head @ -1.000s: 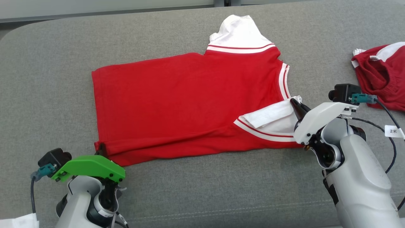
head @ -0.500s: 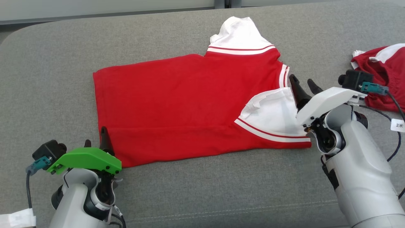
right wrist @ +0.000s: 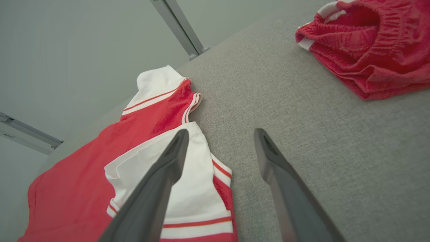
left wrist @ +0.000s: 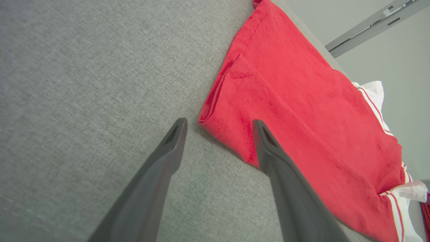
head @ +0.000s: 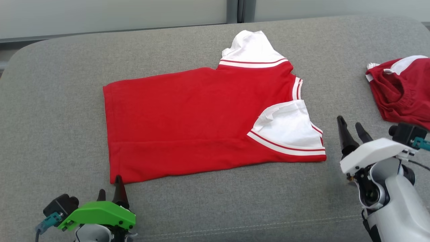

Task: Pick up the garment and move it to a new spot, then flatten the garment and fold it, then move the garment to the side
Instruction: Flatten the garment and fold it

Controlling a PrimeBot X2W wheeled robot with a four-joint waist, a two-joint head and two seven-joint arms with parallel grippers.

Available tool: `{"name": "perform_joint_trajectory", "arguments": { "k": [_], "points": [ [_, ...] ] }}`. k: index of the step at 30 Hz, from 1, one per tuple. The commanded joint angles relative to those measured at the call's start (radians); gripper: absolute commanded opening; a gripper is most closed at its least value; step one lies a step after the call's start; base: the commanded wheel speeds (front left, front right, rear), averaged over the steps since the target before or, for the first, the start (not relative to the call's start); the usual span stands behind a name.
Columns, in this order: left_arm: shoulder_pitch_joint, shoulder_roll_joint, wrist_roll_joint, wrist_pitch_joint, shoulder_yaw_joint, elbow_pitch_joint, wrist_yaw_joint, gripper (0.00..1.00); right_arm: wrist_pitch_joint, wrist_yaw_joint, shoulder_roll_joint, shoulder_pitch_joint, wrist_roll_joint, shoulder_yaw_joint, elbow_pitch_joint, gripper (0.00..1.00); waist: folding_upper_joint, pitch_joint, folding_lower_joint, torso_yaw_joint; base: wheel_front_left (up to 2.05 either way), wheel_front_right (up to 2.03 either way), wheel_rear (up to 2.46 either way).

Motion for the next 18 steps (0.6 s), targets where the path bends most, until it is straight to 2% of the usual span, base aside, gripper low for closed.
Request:
{"name": "perform_joint_trajectory", "arguments": {
  "k": [1, 9, 18],
  "points": [
    [0.016, -0.002, -0.009, -0.006, 0.002, -0.007, -0.005, 1.00, -0.002, 0.000, 0.004, 0.027, 0.007, -0.004, -0.012, 1.00, 0.0000, -0.004, 0.0000, -0.003, 0.00, 0.00, 0.00],
    [0.040, -0.040, -0.061, 0.020, 0.010, 0.005, -0.009, 1.00, 0.030, 0.000, 0.059, 0.152, 0.028, -0.004, -0.063, 1.00, 0.0000, -0.003, 0.0000, -0.020, 0.00, 0.00, 0.00],
    [-0.016, -0.063, -0.111, 0.013, 0.042, 0.077, -0.042, 1.00, 0.047, 0.000, 0.089, 0.138, 0.071, 0.032, -0.014, 1.00, 0.0000, 0.017, 0.0000, -0.029, 0.00, 0.00, 0.00]
  ]
}}
